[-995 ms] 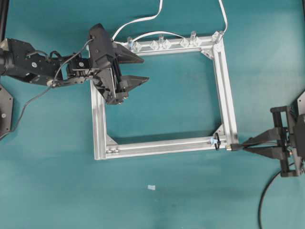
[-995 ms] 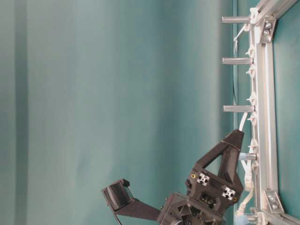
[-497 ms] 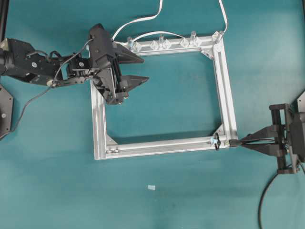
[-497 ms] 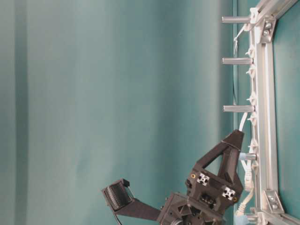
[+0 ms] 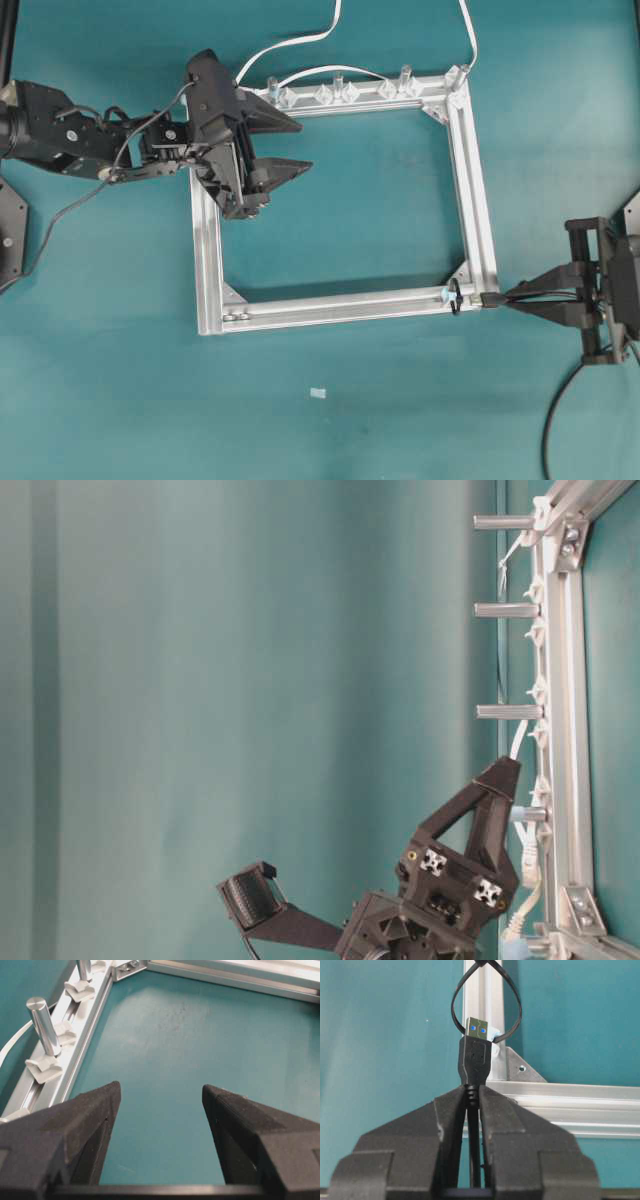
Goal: Insert the wire through the string loop located on the right side.
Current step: 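Push the USB plug through the black zip-tie loop with the right gripper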
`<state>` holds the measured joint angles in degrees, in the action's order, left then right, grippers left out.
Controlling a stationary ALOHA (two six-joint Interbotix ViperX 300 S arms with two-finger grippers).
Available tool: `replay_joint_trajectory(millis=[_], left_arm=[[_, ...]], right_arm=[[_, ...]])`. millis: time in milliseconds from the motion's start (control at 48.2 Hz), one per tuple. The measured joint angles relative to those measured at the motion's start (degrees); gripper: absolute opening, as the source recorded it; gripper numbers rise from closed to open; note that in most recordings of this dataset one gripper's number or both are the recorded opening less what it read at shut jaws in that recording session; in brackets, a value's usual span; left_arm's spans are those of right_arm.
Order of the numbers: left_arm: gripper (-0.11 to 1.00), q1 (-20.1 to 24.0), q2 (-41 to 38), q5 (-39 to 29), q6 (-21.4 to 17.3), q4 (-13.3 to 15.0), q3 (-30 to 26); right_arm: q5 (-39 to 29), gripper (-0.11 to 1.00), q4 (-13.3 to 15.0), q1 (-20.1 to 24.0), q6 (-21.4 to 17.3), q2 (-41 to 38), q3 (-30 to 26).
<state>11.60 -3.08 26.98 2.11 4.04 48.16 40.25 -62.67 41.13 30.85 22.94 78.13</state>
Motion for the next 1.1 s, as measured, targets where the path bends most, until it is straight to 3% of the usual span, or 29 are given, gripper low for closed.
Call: replay_joint_trajectory(millis=[518,1098], left_arm=[[0.68,0.00,0.62,0.00,0.00,0.00,0.00],[0.68,-0.26,1.05,0.00,0.00,-0.09,0.00]], right_arm=[[-0.09,0.11,-0.09,0.00,0.00,-0.26,-0.09],[0.00,0.11,-0.09,-0.09,0.00,-5.63,-1.85]])
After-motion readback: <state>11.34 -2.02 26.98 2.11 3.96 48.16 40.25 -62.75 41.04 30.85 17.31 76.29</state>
